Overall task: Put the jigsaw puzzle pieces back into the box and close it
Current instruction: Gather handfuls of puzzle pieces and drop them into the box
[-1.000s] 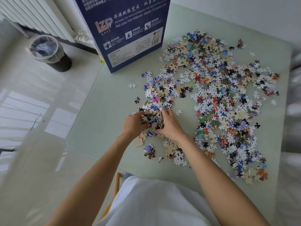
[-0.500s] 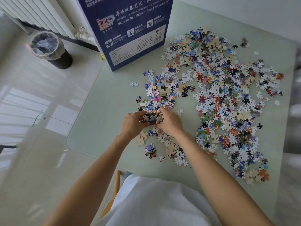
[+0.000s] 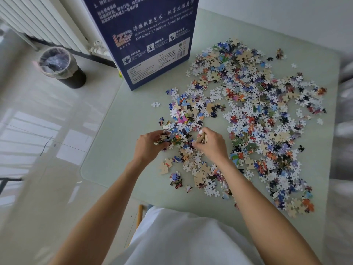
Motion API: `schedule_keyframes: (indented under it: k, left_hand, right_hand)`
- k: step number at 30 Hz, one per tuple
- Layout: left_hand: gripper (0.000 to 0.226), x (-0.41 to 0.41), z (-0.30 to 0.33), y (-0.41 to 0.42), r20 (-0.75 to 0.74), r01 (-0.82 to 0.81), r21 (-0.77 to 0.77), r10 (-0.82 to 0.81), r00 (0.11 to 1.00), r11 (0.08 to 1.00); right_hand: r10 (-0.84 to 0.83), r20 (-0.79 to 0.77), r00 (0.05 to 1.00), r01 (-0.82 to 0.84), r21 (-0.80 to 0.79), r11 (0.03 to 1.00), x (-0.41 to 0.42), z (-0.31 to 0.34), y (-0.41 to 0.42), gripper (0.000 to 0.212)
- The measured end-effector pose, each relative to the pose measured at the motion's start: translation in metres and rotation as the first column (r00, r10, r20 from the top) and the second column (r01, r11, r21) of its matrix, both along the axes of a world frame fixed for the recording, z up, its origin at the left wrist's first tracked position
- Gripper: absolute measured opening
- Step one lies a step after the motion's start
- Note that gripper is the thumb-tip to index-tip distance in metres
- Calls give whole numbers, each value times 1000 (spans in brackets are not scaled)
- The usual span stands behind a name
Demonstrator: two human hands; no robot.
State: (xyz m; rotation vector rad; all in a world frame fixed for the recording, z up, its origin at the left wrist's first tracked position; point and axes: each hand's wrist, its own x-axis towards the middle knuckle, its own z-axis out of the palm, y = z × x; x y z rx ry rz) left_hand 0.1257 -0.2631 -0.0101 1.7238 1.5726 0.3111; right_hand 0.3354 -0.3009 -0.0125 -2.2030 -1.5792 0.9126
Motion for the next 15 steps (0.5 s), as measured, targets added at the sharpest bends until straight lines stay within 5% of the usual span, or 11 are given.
schedule_keyframes:
  k: [6,15]
  left_hand:
    - [35,5,9,3,-30,35,-6,-35,999,999]
    - [38,13,9,13,-67,78,-36,-81,994,996]
  right_hand:
    - [-78,-117,990,66,-100,993,13,3,-7,42]
    - [18,-222,975,-98,-356,929,14,13,-2,90]
